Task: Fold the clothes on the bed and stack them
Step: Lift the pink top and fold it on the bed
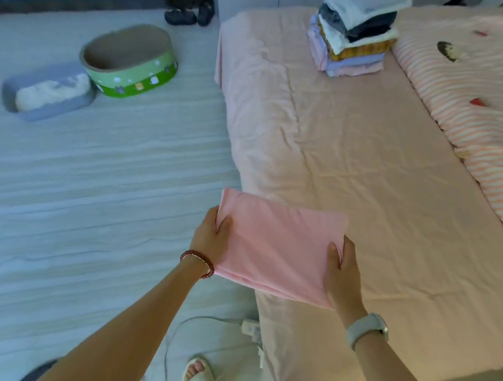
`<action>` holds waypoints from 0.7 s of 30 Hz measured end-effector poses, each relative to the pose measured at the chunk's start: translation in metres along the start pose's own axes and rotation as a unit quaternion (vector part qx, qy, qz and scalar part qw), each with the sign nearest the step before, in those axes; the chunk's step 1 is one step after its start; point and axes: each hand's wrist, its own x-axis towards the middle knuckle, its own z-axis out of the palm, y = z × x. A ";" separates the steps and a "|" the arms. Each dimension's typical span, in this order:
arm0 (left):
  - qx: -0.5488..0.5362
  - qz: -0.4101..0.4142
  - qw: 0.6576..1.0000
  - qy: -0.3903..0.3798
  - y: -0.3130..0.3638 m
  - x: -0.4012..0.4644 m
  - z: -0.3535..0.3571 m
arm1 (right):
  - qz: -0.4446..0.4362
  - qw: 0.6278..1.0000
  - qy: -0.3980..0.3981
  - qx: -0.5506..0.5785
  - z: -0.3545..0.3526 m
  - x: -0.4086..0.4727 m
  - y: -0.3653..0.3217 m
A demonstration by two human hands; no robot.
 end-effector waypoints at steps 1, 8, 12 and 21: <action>0.004 0.004 1.000 0.011 0.001 0.002 -0.022 | -0.014 1.000 -0.002 0.001 0.013 -0.004 -0.017; 0.035 0.013 0.996 0.080 0.006 0.017 -0.124 | -0.079 0.996 -0.010 0.026 0.073 -0.007 -0.104; 0.032 0.011 0.994 0.105 0.011 0.029 -0.147 | -0.098 0.994 0.001 0.052 0.093 -0.004 -0.130; 0.018 0.009 0.992 0.125 0.041 0.101 -0.181 | -0.147 0.987 0.010 0.058 0.127 0.057 -0.178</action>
